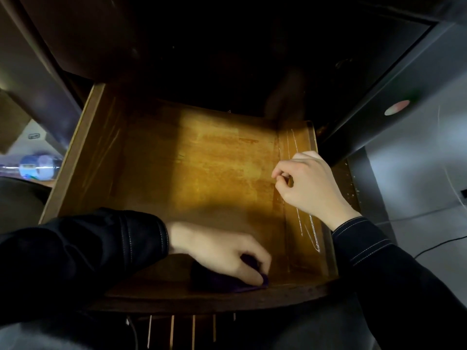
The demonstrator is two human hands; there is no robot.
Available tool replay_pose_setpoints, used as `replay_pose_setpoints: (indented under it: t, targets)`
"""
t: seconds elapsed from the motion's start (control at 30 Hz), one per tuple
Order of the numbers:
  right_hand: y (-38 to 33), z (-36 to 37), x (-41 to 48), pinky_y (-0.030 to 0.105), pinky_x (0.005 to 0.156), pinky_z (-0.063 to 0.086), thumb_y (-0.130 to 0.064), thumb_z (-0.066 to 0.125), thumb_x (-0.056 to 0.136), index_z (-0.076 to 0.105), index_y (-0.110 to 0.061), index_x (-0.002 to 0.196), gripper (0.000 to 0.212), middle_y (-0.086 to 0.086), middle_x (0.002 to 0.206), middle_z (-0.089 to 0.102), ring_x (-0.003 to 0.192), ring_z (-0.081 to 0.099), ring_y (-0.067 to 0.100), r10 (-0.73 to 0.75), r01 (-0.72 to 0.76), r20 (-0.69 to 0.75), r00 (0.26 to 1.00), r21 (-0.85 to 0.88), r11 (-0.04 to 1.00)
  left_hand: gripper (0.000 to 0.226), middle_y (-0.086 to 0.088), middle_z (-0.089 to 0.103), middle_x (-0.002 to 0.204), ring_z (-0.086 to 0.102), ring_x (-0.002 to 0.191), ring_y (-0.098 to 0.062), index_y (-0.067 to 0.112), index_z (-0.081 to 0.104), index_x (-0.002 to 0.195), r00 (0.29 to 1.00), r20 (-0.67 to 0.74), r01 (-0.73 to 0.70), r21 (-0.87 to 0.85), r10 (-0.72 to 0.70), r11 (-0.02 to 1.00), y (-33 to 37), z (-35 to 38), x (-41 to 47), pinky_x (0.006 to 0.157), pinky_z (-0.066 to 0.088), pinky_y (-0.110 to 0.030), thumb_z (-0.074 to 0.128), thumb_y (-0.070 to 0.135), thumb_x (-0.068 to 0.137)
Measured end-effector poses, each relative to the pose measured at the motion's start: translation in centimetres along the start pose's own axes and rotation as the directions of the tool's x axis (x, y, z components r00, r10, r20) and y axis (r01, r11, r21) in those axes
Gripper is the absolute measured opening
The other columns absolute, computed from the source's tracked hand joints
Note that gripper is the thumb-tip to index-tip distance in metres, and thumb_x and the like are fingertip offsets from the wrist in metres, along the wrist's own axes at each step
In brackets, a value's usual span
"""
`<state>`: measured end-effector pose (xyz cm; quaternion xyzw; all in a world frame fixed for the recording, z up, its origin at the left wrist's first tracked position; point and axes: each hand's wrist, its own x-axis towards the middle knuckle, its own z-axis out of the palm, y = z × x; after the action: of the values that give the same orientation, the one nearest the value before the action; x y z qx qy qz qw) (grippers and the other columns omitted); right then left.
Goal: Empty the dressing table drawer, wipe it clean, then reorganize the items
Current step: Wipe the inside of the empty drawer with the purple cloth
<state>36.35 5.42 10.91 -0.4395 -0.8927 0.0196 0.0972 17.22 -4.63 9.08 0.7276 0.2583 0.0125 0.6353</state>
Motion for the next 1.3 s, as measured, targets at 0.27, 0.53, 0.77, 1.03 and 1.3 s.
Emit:
replay_pose_setpoints:
  t: [0.27,0.53,0.77,1.03,1.3]
  targets:
    - [0.0,-0.2,0.1,0.030,0.095,0.033,-0.017,0.066,0.087,0.075,-0.023,0.083,0.012,-0.017,0.067,0.056,0.074,0.057,0.012,0.011,-0.011,0.007,1.000,-0.007,1.000,0.020,-0.007,0.062,0.095,0.056,0.083,-0.020,0.008,0.062,0.108,0.984,0.003,0.173,0.246,-0.179,0.954,-1.7,0.9,1.1,0.083,0.049,-0.041,0.053,0.025,0.103]
    - [-0.2,-0.2,0.0,0.026,0.092,0.031,-0.018,0.064,0.087,0.075,-0.023,0.083,0.013,-0.018,0.065,0.054,0.074,0.054,0.013,0.032,-0.032,0.020,0.999,-0.004,0.999,0.017,-0.002,0.067,0.096,0.058,0.080,-0.009,0.011,0.067,0.103,0.996,-0.084,0.037,0.122,-0.027,0.992,-1.5,1.0,0.9,0.076,0.047,-0.025,0.057,0.024,0.102]
    - [0.0,-0.3,0.1,0.028,0.093,0.034,-0.018,0.063,0.088,0.075,-0.024,0.084,0.013,-0.018,0.065,0.053,0.074,0.054,0.012,0.030,-0.030,0.025,0.999,0.000,1.000,0.017,-0.010,0.066,0.098,0.061,0.090,-0.023,0.003,0.067,0.103,0.979,-0.145,-0.134,0.055,0.140,0.990,-0.5,1.0,0.4,0.084,0.049,-0.038,0.057,0.016,0.102]
    - [-0.1,-0.4,0.1,0.027,0.096,0.034,-0.019,0.062,0.089,0.075,-0.023,0.084,0.014,-0.017,0.066,0.056,0.075,0.054,0.013,0.044,-0.044,0.036,0.998,-0.002,0.999,0.016,0.003,0.058,0.100,0.050,0.084,-0.012,0.011,0.059,0.114,0.995,-0.094,0.059,0.235,-0.038,0.970,-1.6,1.6,1.3,0.079,0.044,-0.033,0.056,0.022,0.101]
    - [-0.2,-0.3,0.0,0.030,0.098,0.037,-0.019,0.062,0.089,0.075,-0.023,0.084,0.014,-0.016,0.065,0.056,0.073,0.054,0.012,0.042,-0.042,0.033,0.999,-0.005,0.999,0.009,-0.002,0.062,0.097,0.056,0.086,-0.014,0.005,0.063,0.101,0.994,-0.106,0.012,0.093,-0.002,0.996,-0.8,1.3,1.9,0.083,0.048,-0.028,0.060,0.013,0.099]
